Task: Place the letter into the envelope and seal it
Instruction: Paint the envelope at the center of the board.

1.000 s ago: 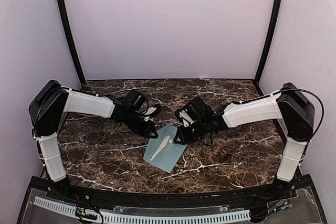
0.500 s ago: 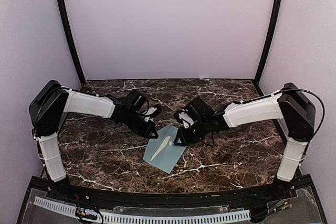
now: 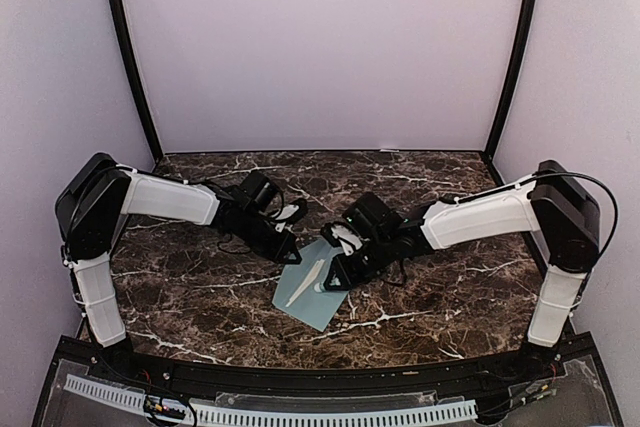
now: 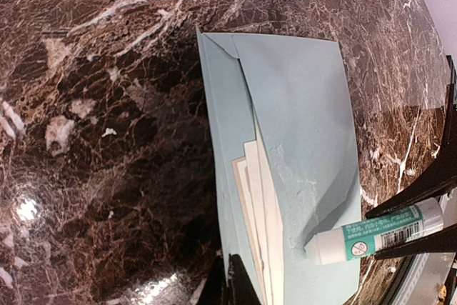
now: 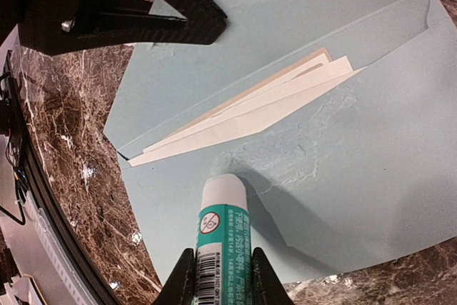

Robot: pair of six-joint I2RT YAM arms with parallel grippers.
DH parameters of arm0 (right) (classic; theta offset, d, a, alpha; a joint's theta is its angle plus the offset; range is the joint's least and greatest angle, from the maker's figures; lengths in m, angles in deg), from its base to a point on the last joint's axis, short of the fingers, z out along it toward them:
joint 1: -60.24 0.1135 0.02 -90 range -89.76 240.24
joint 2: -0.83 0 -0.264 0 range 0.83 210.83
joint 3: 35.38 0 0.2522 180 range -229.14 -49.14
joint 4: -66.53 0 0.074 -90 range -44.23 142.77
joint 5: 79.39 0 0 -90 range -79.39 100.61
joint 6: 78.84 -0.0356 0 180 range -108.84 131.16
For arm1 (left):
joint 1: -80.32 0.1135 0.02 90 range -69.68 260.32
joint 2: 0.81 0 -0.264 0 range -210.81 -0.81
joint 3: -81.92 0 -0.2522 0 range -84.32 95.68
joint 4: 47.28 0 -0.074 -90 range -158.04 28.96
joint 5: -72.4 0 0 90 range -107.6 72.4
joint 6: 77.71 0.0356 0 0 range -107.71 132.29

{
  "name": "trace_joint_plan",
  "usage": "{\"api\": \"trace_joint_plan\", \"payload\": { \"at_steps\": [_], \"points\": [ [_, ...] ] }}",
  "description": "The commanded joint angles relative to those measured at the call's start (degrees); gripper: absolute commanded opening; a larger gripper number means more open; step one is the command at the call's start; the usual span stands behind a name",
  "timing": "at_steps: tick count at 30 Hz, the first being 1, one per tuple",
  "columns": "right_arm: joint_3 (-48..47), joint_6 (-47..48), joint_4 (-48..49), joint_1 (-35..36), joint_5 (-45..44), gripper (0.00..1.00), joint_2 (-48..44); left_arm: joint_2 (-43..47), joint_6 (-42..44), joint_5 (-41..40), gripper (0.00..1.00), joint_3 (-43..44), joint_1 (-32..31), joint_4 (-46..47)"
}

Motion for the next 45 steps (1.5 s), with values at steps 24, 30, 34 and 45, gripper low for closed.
{"api": "trace_joint_plan", "payload": {
  "at_steps": [24,30,34,45],
  "points": [
    [-2.4,-1.7,-2.1,-4.5,-6.1,0.00,1.7,-0.3,1.3,0.4,0.00,1.1,-1.0,-0.8],
    [-2.7,-0.2,-1.7,-6.7,-6.8,0.00,2.1,-0.5,1.3,0.1,0.00,0.9,-0.9,-0.6],
    [-2.7,0.8,-1.6,-7.0,-5.8,0.00,2.0,-0.5,1.3,-0.2,0.00,0.9,-1.0,-0.6],
    [-0.8,0.7,0.5,-4.8,-0.6,0.00,1.5,-0.5,0.5,0.4,0.00,0.9,-1.0,-0.4]
  ]
}}
